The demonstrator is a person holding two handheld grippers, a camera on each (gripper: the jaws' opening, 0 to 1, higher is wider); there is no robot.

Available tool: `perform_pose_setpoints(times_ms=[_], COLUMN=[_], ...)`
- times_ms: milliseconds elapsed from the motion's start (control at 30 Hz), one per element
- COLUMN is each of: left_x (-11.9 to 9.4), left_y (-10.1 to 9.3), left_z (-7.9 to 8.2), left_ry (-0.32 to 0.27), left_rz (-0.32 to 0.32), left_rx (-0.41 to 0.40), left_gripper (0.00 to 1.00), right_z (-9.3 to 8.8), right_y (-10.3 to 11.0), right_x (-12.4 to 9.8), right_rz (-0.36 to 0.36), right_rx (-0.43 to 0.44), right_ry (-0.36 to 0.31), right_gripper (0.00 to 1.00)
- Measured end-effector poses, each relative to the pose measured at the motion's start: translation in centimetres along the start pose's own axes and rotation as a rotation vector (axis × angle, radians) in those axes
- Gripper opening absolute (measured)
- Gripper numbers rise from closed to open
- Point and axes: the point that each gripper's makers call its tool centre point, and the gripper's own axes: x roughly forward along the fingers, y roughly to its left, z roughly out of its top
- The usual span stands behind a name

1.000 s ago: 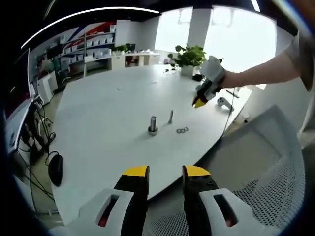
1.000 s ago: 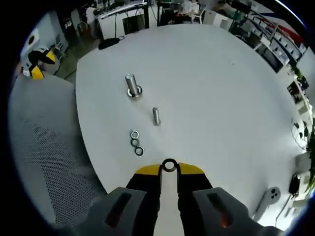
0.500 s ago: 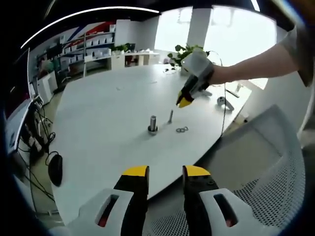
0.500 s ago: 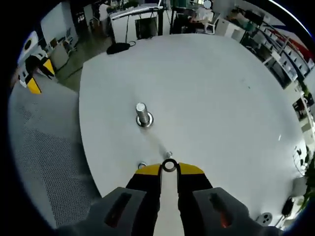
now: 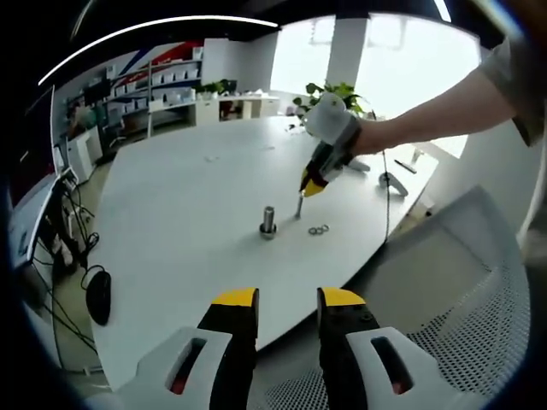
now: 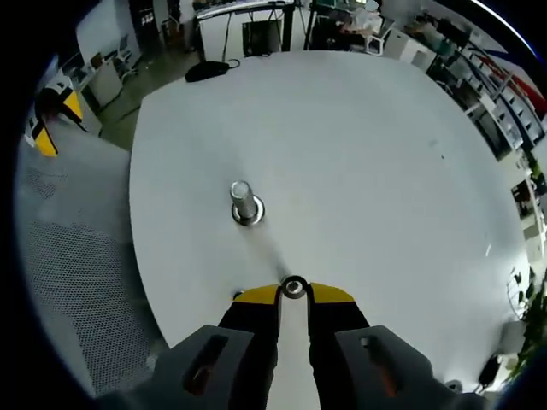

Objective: Place the washer onto the threaded stud by aligning its center hole with the stud, sliding it down to the base, and recovering from edge contact or off-axis alignment until the washer reaches the visible bottom stop.

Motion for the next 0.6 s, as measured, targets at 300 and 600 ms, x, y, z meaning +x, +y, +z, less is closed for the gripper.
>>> perform_pose_setpoints(times_ms=[300, 600], left_x=[0.0, 0.0], left_y=[-0.2, -0.1], left_z=[0.1, 0.1], left_ry=[-0.005, -0.007], left_rz=[-0.006, -0.007], left_rx=[0.001, -0.001], left_gripper=[0.25, 0.25], right_z=[-0.3, -0.7], right_y=[0.1, 0.4], right_x=[0.6, 2.2], right_rz=[0.006, 0.020], right_rx=[-0.007, -0.017], right_ry=[0.032, 0.061], right_gripper=[0.13, 0.13])
